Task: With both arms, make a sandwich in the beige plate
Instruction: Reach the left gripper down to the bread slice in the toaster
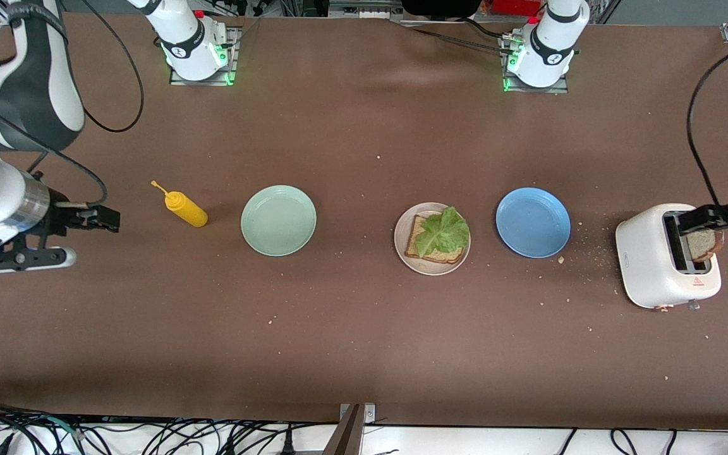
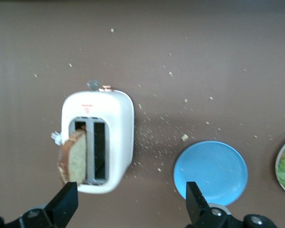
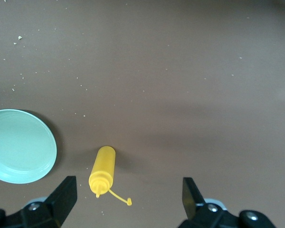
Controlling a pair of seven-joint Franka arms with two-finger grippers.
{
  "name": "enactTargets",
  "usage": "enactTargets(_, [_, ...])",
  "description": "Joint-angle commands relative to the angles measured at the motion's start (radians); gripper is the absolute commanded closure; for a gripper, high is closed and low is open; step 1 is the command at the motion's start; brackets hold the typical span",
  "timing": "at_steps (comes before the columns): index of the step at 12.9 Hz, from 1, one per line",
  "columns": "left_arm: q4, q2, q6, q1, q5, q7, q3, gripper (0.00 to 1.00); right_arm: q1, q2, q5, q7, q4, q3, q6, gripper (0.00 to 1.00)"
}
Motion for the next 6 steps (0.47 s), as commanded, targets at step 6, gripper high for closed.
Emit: enactTargets(6, [-0.202, 0.020, 0.197, 0.196, 0.012, 0.241, -0.016, 0.00, 0.010, -0.181, 0.034, 0.075, -0.253, -0.036, 0.104, 0.03])
